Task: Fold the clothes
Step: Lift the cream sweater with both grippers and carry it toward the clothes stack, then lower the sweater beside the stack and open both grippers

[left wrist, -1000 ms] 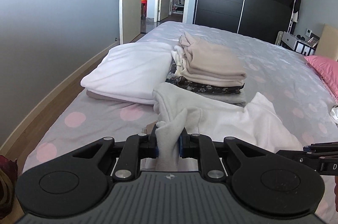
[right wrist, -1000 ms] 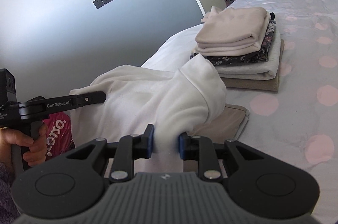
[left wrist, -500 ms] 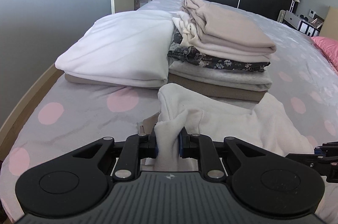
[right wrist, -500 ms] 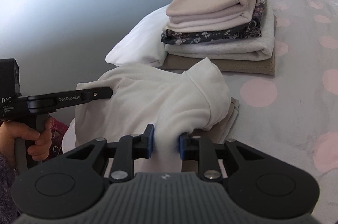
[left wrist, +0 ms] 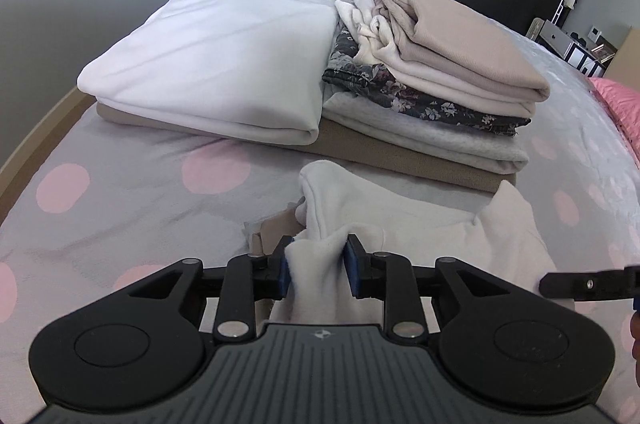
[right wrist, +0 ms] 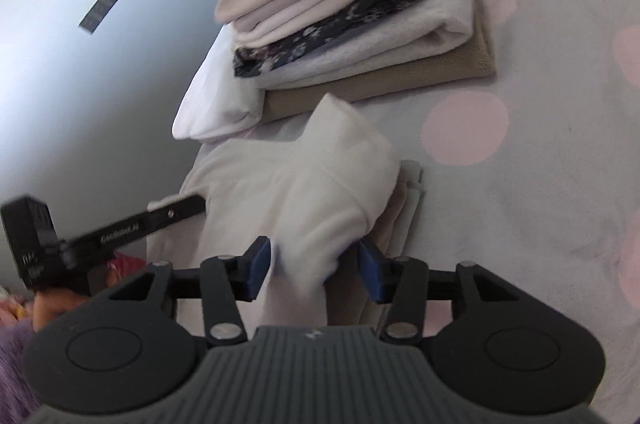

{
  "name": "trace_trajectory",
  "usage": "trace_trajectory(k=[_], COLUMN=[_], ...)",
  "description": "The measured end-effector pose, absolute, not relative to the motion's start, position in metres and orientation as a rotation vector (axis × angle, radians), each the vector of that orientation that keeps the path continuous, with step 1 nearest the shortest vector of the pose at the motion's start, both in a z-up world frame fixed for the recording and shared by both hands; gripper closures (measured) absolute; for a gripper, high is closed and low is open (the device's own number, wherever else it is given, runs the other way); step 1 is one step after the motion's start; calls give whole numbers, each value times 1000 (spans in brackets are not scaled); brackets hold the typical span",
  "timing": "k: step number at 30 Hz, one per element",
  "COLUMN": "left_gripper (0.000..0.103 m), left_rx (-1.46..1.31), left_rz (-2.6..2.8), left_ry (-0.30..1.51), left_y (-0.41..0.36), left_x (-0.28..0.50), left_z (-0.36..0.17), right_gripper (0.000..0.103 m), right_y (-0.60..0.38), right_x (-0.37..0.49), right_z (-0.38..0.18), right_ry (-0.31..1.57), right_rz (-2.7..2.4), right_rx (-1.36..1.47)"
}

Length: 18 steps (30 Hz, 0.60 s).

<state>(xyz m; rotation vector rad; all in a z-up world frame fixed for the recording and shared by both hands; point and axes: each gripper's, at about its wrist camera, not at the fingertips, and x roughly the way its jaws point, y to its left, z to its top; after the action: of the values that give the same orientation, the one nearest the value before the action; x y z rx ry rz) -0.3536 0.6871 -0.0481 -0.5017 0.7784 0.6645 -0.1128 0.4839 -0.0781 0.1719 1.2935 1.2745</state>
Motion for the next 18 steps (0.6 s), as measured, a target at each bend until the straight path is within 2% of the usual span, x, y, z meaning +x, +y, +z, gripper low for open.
trace_trajectory(k=[6, 7, 8, 9, 10, 12, 18], left_gripper=[79, 79, 82, 87, 87, 90, 91], left_rx=[-559, -569, -572, -558, -544, -507, -477], left_rz=[685, 690, 693, 688, 683, 675, 674], left_ry=[769, 765, 762, 760, 758, 747, 735], left_y=[698, 700, 700, 698, 696, 692, 696], left_x=[-351, -350, -350, -349, -349, -349, -349], left_z=[-54, -55, -55, -54, -53, -48, -54], right_gripper=[54, 58, 66, 70, 73, 81, 83], right_y=[499, 503, 506, 508, 508, 508, 504], right_x=[-76, -74, -73, -73, -73, -77, -117], right_z=[-98, -101, -103, -104, -102, -90, -43], right_ry=[1453, 1467, 1473, 1476, 1460, 1386, 910], right_rz=[1200, 1190, 1189, 1189, 1200, 1249, 1475], right_rx=[322, 316, 311, 306, 298, 257, -16])
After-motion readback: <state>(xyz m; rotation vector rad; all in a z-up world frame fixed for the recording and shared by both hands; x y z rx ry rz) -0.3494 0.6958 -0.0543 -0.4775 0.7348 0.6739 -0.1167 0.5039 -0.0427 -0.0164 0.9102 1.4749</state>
